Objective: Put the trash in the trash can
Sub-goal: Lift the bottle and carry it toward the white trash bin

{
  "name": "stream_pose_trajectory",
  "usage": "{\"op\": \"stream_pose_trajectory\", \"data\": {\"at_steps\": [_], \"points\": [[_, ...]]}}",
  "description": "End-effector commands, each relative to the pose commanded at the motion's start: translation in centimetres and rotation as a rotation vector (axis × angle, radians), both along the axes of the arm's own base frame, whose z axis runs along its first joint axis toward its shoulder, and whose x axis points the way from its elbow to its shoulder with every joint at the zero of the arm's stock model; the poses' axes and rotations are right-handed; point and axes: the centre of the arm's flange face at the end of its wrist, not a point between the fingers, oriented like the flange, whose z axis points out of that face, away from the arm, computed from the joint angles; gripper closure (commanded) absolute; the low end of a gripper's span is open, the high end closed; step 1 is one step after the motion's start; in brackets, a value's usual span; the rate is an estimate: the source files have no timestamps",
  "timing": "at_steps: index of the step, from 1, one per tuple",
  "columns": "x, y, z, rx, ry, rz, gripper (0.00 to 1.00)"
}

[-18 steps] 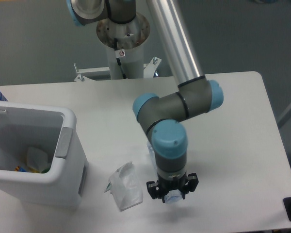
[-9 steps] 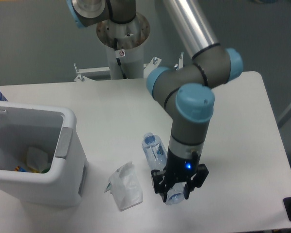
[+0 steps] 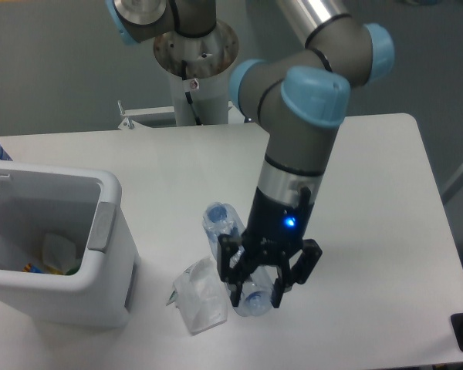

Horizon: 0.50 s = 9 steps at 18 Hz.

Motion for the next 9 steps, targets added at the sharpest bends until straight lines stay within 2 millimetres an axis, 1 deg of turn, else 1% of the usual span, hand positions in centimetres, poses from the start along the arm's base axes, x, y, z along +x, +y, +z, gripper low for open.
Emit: {"op": "stream_pose_trajectory", "data": {"at_steps": [2, 4, 6, 9], "points": [[1.6, 0.4, 1.1, 0.013, 0.016, -0.027, 0.52], [3.4, 0.8, 3.1, 0.057, 0.031, -0.060, 0.52], [4.0, 0.8, 5.1, 0.099, 0.033, -0.077, 0.52], [6.4, 0.9, 7.6, 0.150, 0.043, -0.124, 0.52]]}}
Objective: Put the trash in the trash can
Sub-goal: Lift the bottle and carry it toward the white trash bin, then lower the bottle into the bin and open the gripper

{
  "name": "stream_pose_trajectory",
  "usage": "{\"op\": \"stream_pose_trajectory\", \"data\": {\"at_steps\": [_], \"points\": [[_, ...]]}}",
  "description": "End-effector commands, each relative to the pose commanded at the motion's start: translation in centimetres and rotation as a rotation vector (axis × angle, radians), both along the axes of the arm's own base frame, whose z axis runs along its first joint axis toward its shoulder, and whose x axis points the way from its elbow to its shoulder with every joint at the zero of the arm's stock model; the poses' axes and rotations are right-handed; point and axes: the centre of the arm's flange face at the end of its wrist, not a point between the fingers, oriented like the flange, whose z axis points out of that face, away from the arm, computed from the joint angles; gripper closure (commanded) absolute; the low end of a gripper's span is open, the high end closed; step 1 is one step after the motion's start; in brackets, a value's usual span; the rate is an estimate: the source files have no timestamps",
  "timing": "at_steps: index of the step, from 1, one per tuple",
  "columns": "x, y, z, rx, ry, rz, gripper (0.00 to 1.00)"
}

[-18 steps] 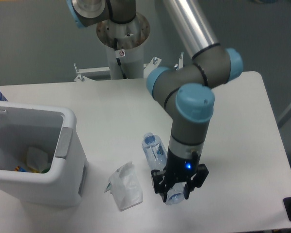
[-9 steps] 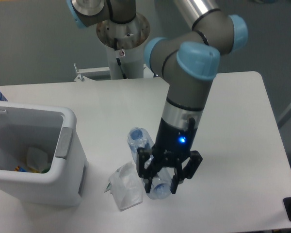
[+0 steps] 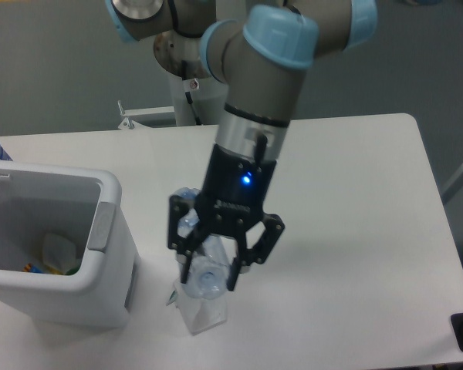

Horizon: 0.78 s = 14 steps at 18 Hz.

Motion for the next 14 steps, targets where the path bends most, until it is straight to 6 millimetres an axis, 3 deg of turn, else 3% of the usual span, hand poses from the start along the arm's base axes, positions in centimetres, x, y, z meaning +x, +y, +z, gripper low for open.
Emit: {"op": "stream_pose_trajectory", "data": {"at_steps": [11, 14], "points": [[6.1, 1.4, 6.8, 0.169, 0.056, -0.155, 0.52], [8.3, 2.6, 7.0, 0.179, 0.062, -0.196, 0.52]]}}
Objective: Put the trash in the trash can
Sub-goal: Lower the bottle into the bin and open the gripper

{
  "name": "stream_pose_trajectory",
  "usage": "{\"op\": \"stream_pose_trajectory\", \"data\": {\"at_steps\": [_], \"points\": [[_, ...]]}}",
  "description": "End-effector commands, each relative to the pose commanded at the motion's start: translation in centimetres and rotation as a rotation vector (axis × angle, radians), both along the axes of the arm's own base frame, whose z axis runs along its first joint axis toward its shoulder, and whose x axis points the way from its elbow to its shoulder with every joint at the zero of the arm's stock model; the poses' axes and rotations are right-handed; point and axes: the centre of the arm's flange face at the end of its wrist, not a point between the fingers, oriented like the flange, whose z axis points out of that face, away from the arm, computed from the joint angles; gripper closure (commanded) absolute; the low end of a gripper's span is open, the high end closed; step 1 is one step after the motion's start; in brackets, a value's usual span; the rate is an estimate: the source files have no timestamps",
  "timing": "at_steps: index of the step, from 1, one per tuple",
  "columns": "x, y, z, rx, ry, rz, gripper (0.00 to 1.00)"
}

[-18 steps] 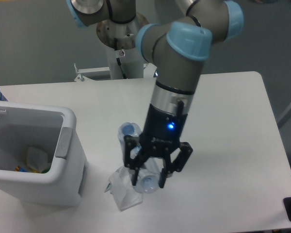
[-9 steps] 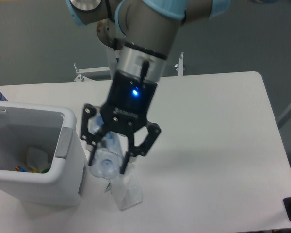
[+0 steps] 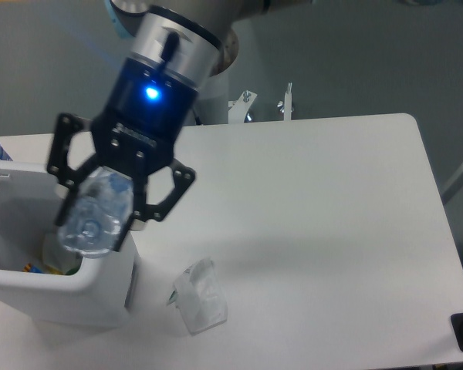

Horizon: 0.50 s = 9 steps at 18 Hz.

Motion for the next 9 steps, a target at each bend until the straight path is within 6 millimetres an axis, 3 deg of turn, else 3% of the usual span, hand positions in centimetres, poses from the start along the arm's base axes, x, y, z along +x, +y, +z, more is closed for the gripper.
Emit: {"op": "stream_pose_trajectory", "data": {"at_steps": [4, 7, 9], "points": [[2.6, 2.6, -1.7, 0.015, 0.017, -0.060, 0.52], [5.0, 3.7, -2.3, 0.015, 0.018, -0.101, 0.52], [5.4, 4.0, -2.7, 0.013, 0.018, -0.108, 0.52]]}}
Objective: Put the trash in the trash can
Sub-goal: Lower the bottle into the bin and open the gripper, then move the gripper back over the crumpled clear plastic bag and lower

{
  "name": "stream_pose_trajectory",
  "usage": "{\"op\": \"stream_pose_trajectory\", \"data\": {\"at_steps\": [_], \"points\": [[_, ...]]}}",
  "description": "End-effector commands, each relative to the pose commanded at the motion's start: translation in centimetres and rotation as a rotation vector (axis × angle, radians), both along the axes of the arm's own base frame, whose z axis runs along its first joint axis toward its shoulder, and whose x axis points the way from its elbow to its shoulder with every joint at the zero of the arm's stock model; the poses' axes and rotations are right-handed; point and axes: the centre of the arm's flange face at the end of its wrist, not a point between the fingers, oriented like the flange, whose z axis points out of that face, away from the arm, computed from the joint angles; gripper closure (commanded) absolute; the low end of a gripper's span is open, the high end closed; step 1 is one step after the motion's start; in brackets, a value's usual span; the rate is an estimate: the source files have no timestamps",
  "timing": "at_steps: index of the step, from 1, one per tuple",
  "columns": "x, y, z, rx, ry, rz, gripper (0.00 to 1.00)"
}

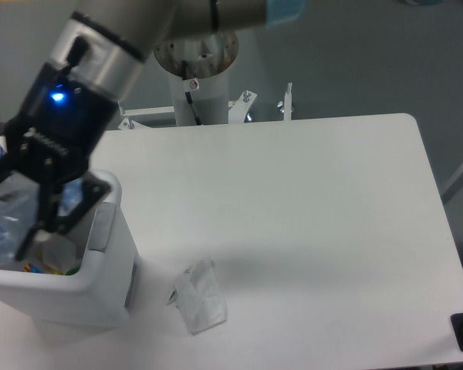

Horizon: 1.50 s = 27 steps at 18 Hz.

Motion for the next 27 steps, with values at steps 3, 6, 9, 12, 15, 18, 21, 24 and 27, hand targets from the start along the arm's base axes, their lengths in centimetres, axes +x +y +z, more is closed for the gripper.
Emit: {"op": "stream_pose_trajectory", "data": {"at_steps": [3, 6, 9, 12, 15, 18, 21, 24, 27], "points": [[-0.2, 0.3, -0.6, -0.008, -0.004, 0.001, 0.52], [-0.1, 0.4, -1.1, -0.016, -0.008, 0.001, 0.52], [0.4, 0.9, -1.7, -0.025, -0.010, -0.011, 0.51], [0.6, 1.4, -2.4, -0.032, -0.008, -0.020, 0.51], [0.8, 1.6, -2.7, -0.035, -0.007, -0.027, 0.51], [1.0, 1.7, -2.8, -0.036, -0.007, -0.029, 0.51], [0.9, 1.9, -3.9, -0.050, -0.012, -0.032, 0.41], [0.9, 2.3, -5.9, -0.067, 0.018, -0.064, 0.23], [1.0, 2.3, -6.5, -0.078, 0.013, -0.065, 0.10]]}}
